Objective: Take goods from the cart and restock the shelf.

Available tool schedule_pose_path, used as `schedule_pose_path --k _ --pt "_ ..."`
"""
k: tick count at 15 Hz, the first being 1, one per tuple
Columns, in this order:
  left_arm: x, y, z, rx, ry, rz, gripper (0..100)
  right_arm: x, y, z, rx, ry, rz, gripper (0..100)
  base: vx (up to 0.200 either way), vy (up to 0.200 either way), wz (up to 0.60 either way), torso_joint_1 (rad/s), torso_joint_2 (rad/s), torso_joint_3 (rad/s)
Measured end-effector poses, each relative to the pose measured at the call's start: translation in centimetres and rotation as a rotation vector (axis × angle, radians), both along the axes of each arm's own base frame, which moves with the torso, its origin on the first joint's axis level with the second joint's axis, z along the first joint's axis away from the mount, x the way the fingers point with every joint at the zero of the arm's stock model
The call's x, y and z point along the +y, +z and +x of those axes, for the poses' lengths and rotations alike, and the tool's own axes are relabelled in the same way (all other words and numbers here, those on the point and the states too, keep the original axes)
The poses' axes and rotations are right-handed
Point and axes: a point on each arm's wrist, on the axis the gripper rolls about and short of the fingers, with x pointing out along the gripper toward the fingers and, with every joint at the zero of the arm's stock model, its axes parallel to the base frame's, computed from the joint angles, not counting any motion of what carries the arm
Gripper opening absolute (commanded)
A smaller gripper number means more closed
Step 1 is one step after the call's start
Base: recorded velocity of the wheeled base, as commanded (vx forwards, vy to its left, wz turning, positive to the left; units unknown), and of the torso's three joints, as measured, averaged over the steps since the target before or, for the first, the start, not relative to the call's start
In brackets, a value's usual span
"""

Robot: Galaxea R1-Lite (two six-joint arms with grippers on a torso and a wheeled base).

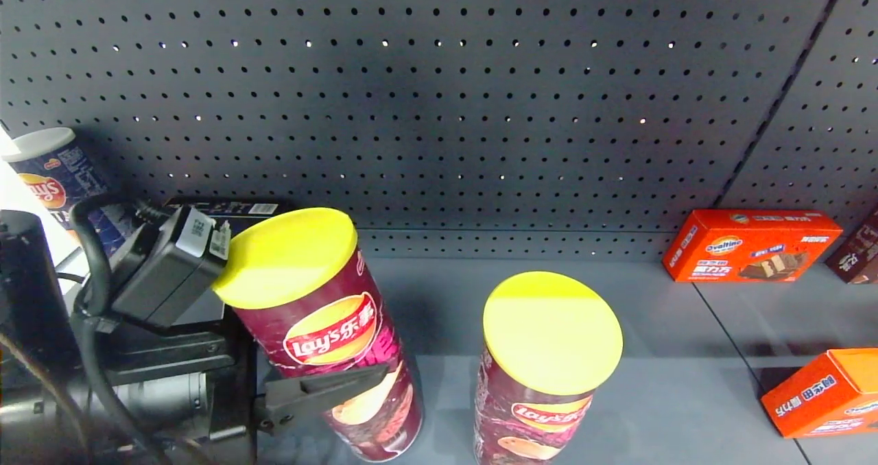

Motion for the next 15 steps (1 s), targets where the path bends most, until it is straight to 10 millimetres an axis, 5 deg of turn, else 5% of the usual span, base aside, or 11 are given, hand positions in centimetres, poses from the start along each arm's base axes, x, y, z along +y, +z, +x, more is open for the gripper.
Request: schedule_pose_path --k 15 --pt "-1.6 0.5 2.8 -0.009 0.006 -0.005 0 0.0 -0.6 0.0 0.07 0.0 0.006 100 0.0 0.0 0.0 0.0 0.0 0.0"
